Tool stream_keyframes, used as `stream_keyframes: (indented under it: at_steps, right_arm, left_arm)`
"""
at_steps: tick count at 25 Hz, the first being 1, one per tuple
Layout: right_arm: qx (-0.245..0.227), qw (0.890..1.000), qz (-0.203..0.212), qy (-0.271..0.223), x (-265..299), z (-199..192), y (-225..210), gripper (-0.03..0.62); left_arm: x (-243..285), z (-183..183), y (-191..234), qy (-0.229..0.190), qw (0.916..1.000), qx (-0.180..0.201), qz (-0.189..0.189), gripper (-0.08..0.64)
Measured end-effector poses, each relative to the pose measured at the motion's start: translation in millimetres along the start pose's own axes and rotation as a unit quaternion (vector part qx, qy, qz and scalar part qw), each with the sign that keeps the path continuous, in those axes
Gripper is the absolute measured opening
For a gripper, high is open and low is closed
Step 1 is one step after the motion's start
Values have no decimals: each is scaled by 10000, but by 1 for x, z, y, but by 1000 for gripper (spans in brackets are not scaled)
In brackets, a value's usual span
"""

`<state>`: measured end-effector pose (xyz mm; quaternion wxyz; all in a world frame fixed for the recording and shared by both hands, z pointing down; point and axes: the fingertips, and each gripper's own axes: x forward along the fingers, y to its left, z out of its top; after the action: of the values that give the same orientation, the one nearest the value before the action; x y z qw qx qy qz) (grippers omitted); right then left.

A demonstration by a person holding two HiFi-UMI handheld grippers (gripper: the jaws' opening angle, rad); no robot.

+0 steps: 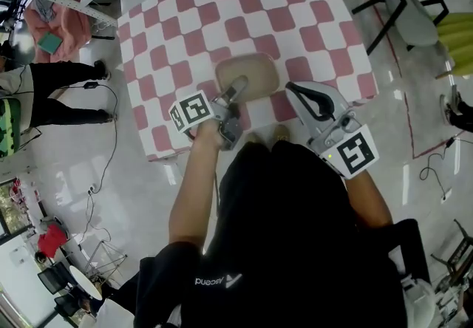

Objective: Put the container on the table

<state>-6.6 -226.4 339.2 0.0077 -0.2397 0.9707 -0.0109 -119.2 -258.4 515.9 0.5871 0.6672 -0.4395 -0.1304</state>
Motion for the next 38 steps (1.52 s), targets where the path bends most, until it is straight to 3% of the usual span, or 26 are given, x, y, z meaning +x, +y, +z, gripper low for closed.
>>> stream_keyframes:
  at_steps: [5, 10, 17, 21, 24, 26, 28, 32, 34, 36, 38]
  right_arm:
    - [42, 10000, -56, 39, 10, -4, -3, 3]
    - [74, 9999, -89, 64, 16, -7, -5, 3]
    - [67, 9999, -87, 83, 21, -10, -4, 3]
    - [66, 9999, -75, 94, 23, -10, -4, 3]
    - [64, 9999, -33, 130, 26, -13, -1, 3]
    - [78, 9999, 7, 128, 29, -15, 3, 3]
    - [113, 9999, 47, 108, 34, -16, 7, 3]
    - [223, 9996, 126, 93, 40, -18, 16, 3]
    - [247, 9996, 159, 53, 41, -16, 19, 3]
    - [174, 9996, 206, 12, 42, -15, 21, 3]
    - [124, 9996, 245, -22, 44, -13, 23, 3]
  left_arm:
    - [4, 0, 4, 201, 9968, 595, 489, 347]
    - [1, 0, 13, 326, 9839, 1354, 1124, 462]
    - [-13, 7, 27, 217, 9672, 1779, 1799, 534]
    - [-25, 18, 29, -107, 9599, 1902, 2055, 548]
    - [-35, 31, 17, -455, 9506, 2262, 2076, 548]
    - [-43, 41, -1, -821, 9421, 2660, 1868, 546]
    - [-49, 47, -26, -1167, 9310, 3150, 1430, 543]
    - [-61, 46, -75, -1636, 8924, 4158, 635, 515]
    - [-70, 44, -92, -1830, 8745, 4475, 383, 401]
    - [-80, 44, -104, -1976, 8582, 4730, 272, 204]
    - [-86, 42, -112, -2015, 8426, 4987, 275, 93]
